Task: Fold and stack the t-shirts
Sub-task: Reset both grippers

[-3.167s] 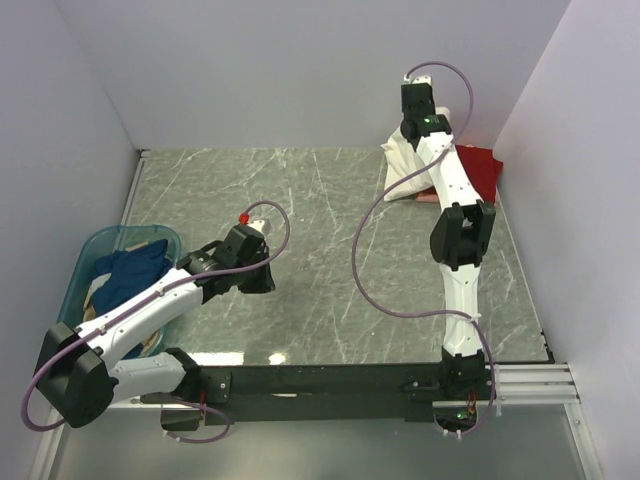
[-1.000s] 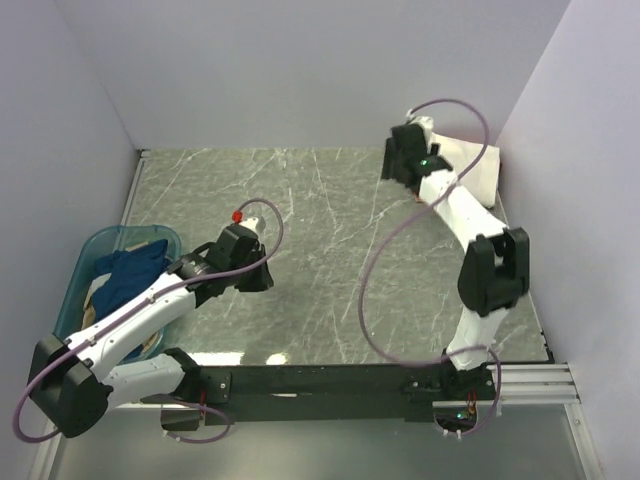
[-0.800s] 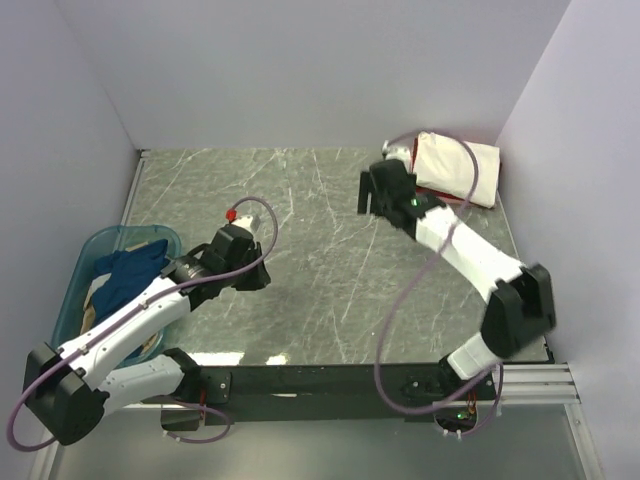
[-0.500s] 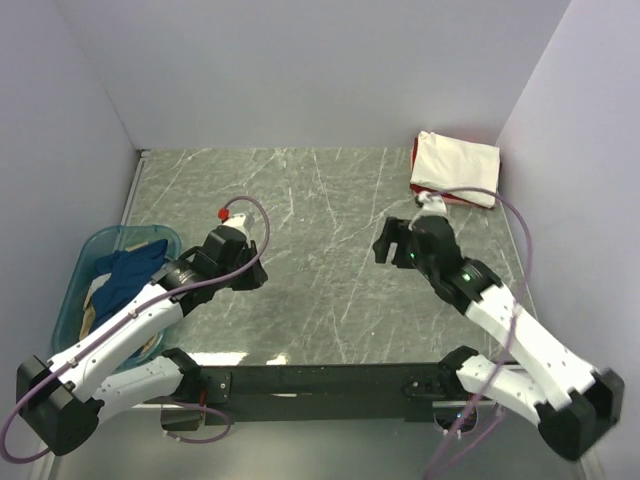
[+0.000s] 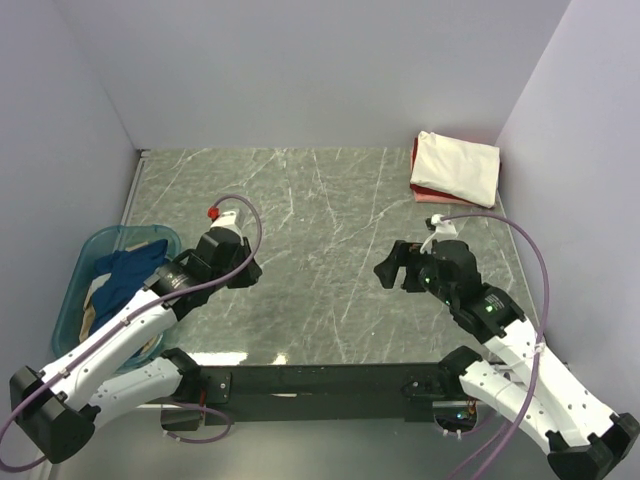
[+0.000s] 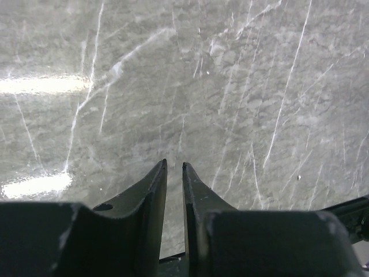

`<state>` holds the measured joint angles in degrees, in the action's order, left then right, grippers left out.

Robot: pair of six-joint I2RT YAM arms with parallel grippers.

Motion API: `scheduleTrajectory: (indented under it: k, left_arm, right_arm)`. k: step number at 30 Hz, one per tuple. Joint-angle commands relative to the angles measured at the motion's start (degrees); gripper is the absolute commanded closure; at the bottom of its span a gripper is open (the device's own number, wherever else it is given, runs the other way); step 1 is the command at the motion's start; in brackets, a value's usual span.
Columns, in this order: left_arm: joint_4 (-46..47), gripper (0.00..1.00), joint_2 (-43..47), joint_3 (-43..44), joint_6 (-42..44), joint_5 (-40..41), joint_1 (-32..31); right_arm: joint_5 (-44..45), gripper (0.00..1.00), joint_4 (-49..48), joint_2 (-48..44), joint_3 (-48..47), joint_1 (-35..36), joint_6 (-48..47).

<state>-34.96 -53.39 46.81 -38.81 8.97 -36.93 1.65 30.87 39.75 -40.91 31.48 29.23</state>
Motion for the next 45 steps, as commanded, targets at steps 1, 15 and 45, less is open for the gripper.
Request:
scheduleTrajectory:
  k: [1, 15, 45]
  left_arm:
    - [0.4, 0.77, 1.7, -0.4, -1.2, 2.7, 0.2]
    - [0.9, 0.76, 2.4, -0.4, -0.7, 3.4, 0.2]
    - [3.2, 0.70, 7.0, -0.9, -1.6, 1.7, 0.3]
  right_arm:
    - [0.6, 0.06, -0.9, -2.0, -0.2, 0.0, 1.1]
    - [5.0, 0.00, -0.5, -3.8, 0.9, 0.1, 0.8]
    - [4.6, 0.00, -3.2, -3.6, 1.0, 0.1, 2.7]
